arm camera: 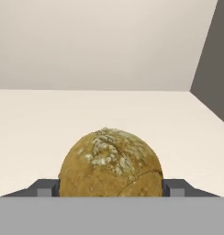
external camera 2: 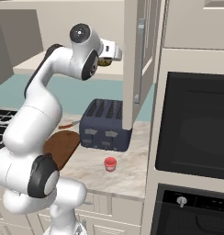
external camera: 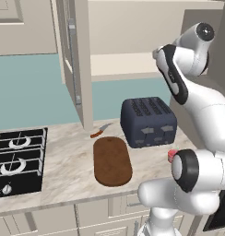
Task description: Pick the bread, place it on the cutting board, pick the jam, place it on the counter, and close the cabinet.
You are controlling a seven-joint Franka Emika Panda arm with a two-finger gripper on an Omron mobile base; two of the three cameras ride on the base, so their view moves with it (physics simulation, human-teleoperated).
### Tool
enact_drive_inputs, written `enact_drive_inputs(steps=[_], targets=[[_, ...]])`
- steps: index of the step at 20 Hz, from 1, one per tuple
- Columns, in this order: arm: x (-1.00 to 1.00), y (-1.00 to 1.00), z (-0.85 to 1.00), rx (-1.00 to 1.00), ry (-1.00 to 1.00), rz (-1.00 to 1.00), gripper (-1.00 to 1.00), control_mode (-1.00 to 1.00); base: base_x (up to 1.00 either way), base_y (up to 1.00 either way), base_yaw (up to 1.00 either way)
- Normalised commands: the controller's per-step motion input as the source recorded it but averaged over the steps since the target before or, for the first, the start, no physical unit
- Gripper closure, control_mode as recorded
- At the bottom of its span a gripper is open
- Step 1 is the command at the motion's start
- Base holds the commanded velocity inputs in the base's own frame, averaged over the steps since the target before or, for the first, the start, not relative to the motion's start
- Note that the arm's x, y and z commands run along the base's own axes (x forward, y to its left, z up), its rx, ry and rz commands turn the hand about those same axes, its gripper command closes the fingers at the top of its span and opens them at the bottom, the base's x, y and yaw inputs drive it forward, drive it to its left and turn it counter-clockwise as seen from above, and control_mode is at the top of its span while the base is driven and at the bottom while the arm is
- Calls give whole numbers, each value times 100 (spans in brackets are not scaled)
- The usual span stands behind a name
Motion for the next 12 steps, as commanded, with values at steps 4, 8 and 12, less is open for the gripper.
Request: enact_drive_inputs(steps=[4, 8, 12], targets=[[-54, 15, 0, 0, 2, 0, 100, -100, 0, 0, 0], [-55, 20, 0, 0, 4, 0, 100, -100, 0, 0, 0], [-56, 25, 0, 0, 9, 0, 100, -100, 0, 0, 0]])
